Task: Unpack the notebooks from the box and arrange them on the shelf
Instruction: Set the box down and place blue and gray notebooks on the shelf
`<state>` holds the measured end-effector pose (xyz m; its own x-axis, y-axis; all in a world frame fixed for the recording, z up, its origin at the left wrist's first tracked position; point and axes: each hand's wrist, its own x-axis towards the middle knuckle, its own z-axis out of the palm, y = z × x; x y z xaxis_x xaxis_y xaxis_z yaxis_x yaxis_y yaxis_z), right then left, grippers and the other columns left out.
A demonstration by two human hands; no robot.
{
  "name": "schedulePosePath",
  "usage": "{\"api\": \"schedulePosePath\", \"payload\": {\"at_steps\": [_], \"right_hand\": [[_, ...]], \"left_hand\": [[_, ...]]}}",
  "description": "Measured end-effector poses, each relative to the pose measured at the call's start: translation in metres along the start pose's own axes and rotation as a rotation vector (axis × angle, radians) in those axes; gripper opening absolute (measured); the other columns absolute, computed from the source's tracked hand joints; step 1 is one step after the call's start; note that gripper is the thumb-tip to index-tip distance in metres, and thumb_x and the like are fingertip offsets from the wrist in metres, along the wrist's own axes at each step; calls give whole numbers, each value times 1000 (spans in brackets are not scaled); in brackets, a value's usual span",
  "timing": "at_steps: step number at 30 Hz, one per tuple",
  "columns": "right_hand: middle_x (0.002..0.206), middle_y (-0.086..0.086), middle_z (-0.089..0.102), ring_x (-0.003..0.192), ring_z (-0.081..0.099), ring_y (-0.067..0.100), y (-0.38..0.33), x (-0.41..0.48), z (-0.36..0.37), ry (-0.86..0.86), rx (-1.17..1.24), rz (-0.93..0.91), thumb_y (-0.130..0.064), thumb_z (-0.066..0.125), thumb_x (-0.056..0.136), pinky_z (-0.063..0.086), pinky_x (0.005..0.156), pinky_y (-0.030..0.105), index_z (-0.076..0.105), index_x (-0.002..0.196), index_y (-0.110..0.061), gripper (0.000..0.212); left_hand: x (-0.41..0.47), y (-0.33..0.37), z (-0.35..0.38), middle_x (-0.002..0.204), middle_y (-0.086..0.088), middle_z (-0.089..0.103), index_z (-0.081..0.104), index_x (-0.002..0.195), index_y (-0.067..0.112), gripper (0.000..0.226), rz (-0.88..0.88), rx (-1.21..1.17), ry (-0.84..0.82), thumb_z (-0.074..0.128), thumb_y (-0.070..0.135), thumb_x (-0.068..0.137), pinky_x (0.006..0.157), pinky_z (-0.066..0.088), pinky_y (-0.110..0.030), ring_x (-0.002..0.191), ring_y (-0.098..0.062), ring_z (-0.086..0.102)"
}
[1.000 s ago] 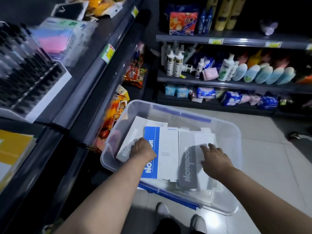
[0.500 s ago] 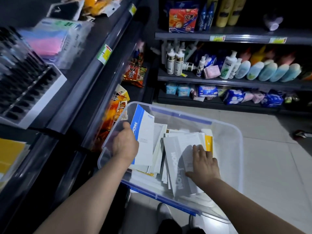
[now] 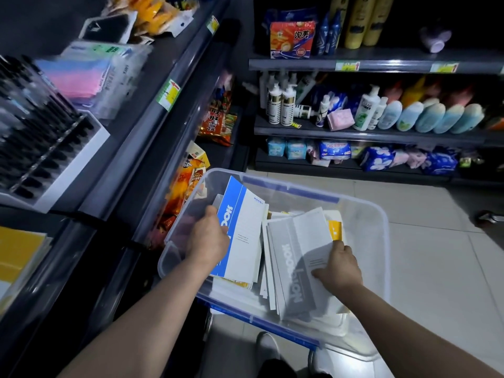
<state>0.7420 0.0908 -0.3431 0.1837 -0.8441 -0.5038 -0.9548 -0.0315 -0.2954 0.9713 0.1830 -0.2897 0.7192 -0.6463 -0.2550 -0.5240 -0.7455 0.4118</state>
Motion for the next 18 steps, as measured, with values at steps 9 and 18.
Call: {"api": "schedulePosePath", "payload": {"at_steps": [9,18], "right_hand": [[116,16,62,97,59,35,-6,-29,-28,73,221,-299,-1,43,91,35,70,30,22,144,-16,59],[121,11,62,106,57,35,-19,-50,-81,199,319,-624,0,52,89,41,75,34,26,147,-28,69]], "left_hand": [[-7,3,-22,108,1,65,38,125,24,30,18,-148,32,51,17,99,52,54,-34,76,-19,65],[-62,-16,-66,122,-4,65,25,149,40,69,-79,-313,312,54,11,94,90,51,-40,106,-28,62]]}}
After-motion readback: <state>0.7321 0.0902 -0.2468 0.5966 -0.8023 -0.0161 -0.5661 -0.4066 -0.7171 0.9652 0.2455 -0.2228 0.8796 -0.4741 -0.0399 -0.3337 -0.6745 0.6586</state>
